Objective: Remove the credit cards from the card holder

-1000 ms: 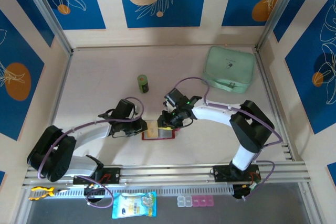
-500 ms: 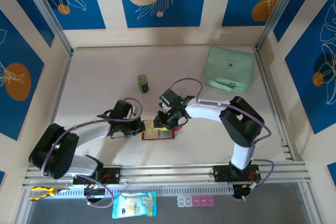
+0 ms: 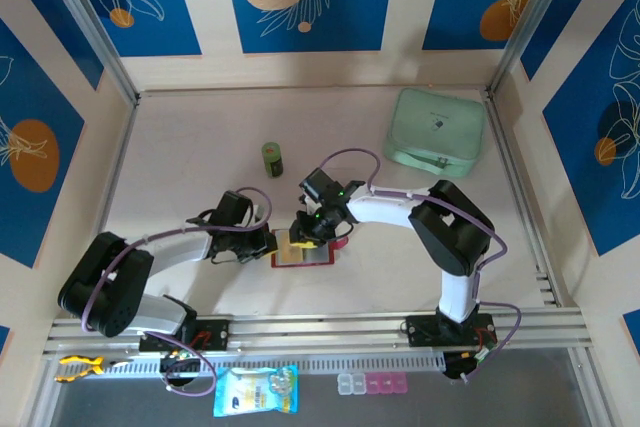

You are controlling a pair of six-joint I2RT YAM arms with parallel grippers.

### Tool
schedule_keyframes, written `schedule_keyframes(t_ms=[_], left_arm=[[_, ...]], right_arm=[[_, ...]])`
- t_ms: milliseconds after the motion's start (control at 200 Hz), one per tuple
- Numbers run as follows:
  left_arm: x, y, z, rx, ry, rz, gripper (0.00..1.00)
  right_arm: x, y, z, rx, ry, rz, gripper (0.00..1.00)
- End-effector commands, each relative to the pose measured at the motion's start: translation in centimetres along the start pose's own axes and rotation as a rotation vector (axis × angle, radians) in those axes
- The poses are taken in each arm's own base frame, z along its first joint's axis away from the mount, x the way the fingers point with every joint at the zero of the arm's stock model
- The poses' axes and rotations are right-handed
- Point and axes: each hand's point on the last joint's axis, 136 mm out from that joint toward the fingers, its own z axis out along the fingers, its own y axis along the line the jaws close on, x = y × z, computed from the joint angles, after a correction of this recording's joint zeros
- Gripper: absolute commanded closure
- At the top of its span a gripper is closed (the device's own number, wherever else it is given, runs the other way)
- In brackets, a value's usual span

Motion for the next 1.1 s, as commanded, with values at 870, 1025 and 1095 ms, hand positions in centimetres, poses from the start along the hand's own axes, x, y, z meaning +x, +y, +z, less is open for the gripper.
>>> schedule_keyframes(t_ms=[870, 1025, 1095], left_arm=[[0.7, 1.3, 0.0, -0.024, 0.027, -0.011, 0.95], [0.7, 1.2, 0.0, -0.021, 0.027, -0.01, 0.95], [0.8, 1.3, 0.0, -0.023, 0.027, -0.011, 0.95]], right_arm=[[0.2, -0.6, -0.6, 0.117, -0.03, -0.065, 0.74], [0.3, 0.1, -0.9, 0.085, -0.047, -0.089, 0.75], [0.4, 0.1, -0.9, 0.085, -0.044, -0.092, 0.75]])
